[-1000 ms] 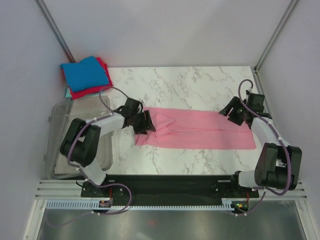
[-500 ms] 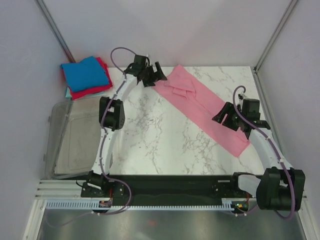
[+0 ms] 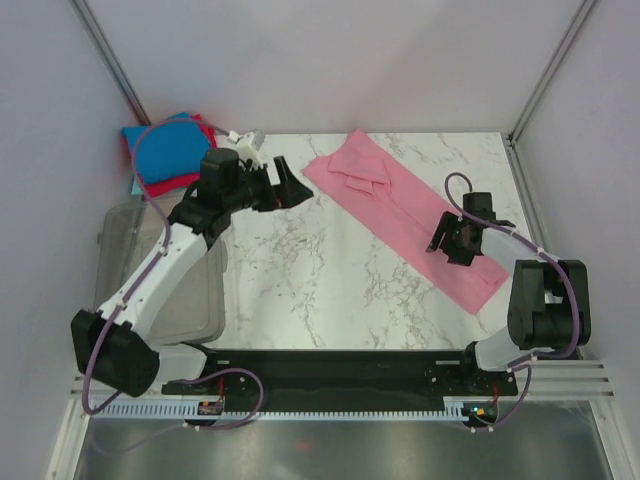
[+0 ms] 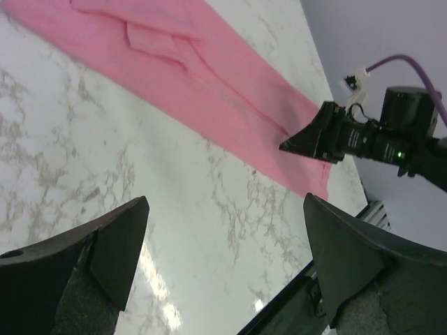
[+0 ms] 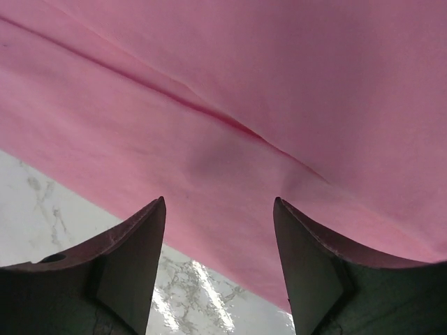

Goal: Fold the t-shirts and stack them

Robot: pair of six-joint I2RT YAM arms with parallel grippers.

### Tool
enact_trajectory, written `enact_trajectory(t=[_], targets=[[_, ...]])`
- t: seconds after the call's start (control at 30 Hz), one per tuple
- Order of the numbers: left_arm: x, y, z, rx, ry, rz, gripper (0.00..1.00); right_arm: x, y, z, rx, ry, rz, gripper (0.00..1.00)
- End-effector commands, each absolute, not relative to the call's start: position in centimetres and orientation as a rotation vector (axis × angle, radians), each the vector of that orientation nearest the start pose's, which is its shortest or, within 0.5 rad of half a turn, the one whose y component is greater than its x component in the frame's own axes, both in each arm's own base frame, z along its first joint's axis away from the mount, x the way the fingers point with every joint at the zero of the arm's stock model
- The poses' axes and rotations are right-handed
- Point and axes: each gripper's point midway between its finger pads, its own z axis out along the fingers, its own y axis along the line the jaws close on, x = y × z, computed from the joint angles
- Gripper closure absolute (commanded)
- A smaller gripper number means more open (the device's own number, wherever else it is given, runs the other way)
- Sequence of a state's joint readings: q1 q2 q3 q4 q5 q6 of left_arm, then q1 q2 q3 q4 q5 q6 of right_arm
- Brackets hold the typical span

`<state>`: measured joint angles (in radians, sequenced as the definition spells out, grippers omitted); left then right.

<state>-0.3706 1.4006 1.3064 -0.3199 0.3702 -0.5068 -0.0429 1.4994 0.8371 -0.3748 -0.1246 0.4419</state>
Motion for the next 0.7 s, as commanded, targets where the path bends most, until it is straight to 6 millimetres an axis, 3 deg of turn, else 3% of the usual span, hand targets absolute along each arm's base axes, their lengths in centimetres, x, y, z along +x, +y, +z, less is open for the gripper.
enact_trajectory(t=[0.0,0.13,0.2,0.3,0.37,0.4,0.47,0.5,0.6,0.67], targets=[[33.3,-20.9,23.3,0.105,2.151,-0.863,0.00,33.6,2.8,3.9,0.620,2.553,0.245,0.29],[30.9,-19.5,22.7,0.107,2.131,-0.837,0.00,32.5,9.5,2.6,0.588,2.599,0.513,0.29],[29.9,-19.2,22.3,0.115,2.130,-0.847,0.00,31.7,11.7,1.7,0.580,2.625,0.561,0.30],[28.9,-19.1,22.1,0.122,2.133,-0.859,0.00,30.0,17.1,1.2,0.486,2.660,0.620,0.28],[28.5,-18.9,22.0,0.126,2.134,-0.859,0.00,28.8,19.9,0.9,0.567,2.661,0.744,0.28],[28.2,-18.8,22.3,0.136,2.128,-0.859,0.00,28.5,22.5,1.1,0.512,2.648,0.804,0.28],[27.9,-18.6,22.3,0.141,2.127,-0.852,0.00,28.3,25.2,1.6,0.528,2.639,0.826,0.28],[27.6,-18.4,22.4,0.148,2.125,-0.844,0.00,27.6,27.8,1.8,0.456,2.640,0.860,0.28],[27.2,-18.0,22.4,0.156,2.128,-0.834,0.00,27.0,31.8,2.7,0.390,2.648,0.898,0.28],[26.6,-17.8,22.3,0.161,2.136,-0.832,0.00,27.0,33.2,3.6,0.374,2.631,0.919,0.28]])
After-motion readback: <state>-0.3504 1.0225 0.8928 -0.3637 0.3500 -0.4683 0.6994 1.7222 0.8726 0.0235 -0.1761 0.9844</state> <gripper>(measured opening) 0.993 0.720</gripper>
